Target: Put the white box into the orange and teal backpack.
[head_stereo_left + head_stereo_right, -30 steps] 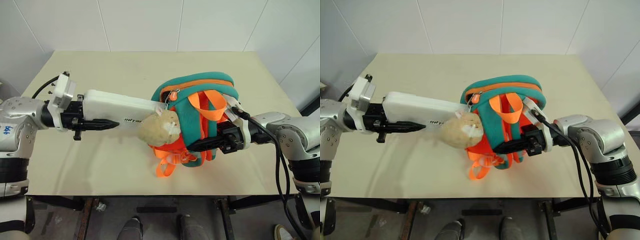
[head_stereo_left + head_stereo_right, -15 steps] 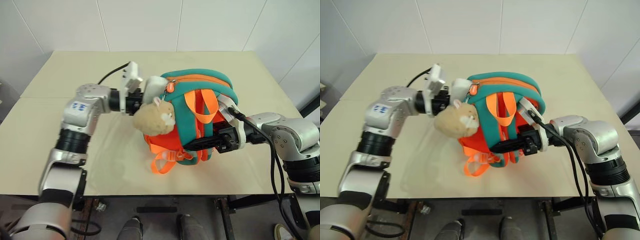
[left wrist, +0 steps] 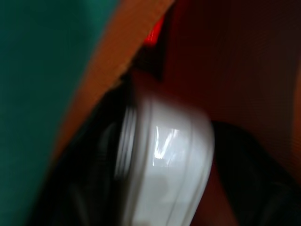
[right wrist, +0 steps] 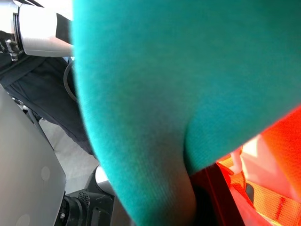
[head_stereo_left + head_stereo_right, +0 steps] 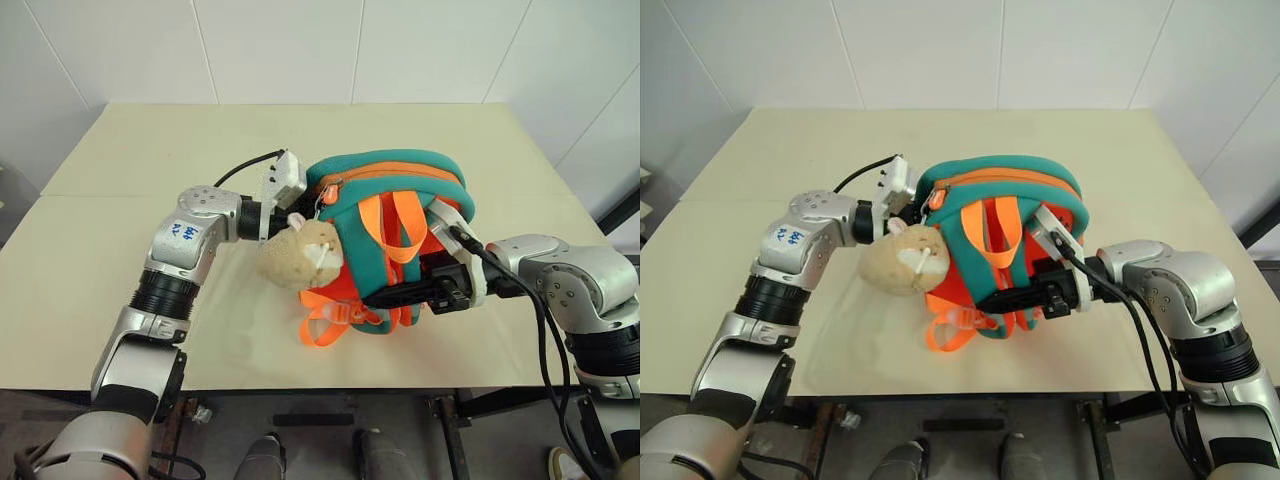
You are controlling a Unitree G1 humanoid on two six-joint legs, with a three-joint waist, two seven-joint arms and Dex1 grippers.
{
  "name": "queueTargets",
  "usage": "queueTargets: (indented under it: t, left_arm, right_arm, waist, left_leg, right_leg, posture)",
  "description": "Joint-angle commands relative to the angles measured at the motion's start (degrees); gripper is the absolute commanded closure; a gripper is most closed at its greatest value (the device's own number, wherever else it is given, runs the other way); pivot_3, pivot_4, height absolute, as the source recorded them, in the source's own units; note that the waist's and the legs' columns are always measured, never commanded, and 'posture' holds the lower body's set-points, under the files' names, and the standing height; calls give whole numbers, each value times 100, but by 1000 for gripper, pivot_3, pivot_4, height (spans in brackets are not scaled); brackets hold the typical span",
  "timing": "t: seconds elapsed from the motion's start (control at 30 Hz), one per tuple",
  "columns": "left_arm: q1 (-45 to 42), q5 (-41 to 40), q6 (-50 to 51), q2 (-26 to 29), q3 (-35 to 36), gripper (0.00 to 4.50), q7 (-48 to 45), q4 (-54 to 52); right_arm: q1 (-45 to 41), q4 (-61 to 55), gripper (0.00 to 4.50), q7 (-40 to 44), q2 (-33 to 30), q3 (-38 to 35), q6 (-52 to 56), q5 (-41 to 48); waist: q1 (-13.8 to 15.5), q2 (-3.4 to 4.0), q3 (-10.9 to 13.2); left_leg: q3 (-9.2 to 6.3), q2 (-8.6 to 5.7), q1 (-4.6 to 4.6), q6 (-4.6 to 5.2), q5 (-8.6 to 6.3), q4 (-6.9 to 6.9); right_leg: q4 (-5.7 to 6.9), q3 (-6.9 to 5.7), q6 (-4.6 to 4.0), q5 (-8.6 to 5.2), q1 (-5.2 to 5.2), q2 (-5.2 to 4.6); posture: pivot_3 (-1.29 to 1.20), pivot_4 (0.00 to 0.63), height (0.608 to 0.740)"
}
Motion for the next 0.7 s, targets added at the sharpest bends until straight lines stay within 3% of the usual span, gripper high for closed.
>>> queueTargets:
  t: [0.03, 0.13, 0.33, 0.5, 0.7]
  left_arm:
    - [-6, -401, -16, 414, 377, 364, -586, -344]
    - [19, -462, 115, 659, 433, 364, -740, -265]
    - [313, -99, -617, 1719, 536, 364, -1459, 47]
    - [723, -700, 73, 2140, 851, 364, -1514, -843]
    - [1123, -1261, 543, 1872, 1159, 364, -789, -1995]
  right_arm:
    - [2, -116, 4500, -13, -15, -175, -52, 91]
    - [10, -110, 4500, 6, -21, -167, -71, 84]
    - [-55, 68, 4500, 122, 17, -41, -275, -84]
    - [-52, 99, 4500, 187, 18, 1, -336, -132]
    - [-80, 213, 4500, 273, 73, 85, -402, -230]
  waist:
    - [0, 1, 0]
    - [15, 1, 0]
    - [0, 1, 0]
    - [9, 1, 0]
    - [23, 1, 0]
  left_leg:
    - [0, 0, 1, 0, 0, -3]
    - [0, 0, 1, 0, 0, -6]
    - [1, 0, 1, 4, -2, -1]
    - [0, 0, 0, 7, -4, 2]
    - [-2, 1, -2, 10, -6, 7]
  right_leg:
    - [0, 0, -1, 0, 0, 0]
    - [-2, 0, -1, -1, -1, 1]
    - [-2, 0, -1, -1, 1, 0]
    - [-2, 0, -2, -1, 3, 0]
    - [-2, -2, -2, -1, 6, -1]
  posture:
    - [0, 150, 740]
    - [0, 150, 740]
    - [0, 150, 740]
    - [0, 150, 740]
    - [0, 150, 740]
